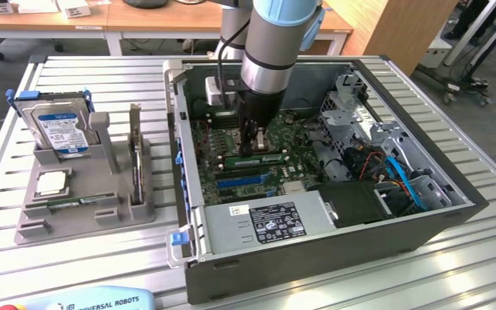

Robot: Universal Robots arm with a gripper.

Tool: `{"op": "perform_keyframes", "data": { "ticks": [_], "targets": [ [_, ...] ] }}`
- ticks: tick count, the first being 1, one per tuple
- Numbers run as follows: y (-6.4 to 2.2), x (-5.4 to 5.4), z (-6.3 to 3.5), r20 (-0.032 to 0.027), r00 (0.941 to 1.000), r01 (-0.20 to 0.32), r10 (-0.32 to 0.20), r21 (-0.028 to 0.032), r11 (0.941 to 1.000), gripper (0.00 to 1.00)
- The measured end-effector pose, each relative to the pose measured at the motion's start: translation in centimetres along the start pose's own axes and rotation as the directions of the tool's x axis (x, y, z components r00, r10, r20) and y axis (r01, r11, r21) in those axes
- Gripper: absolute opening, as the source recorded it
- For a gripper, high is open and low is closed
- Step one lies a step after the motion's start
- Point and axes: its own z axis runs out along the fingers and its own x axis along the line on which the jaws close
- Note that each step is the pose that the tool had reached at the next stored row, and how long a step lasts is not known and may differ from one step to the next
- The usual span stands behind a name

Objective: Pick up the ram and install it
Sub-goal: 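Press down the ram until it locks into place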

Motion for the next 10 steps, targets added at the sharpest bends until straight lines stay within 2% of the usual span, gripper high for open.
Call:
{"op": "perform_keyframes", "data": {
  "ticks": [10],
  "targets": [
    [-0.01, 0.00, 0.24, 0.0002, 1.0000, 0.000, 0.000, 0.0001, 1.0000, 0.10]
  ]
}}
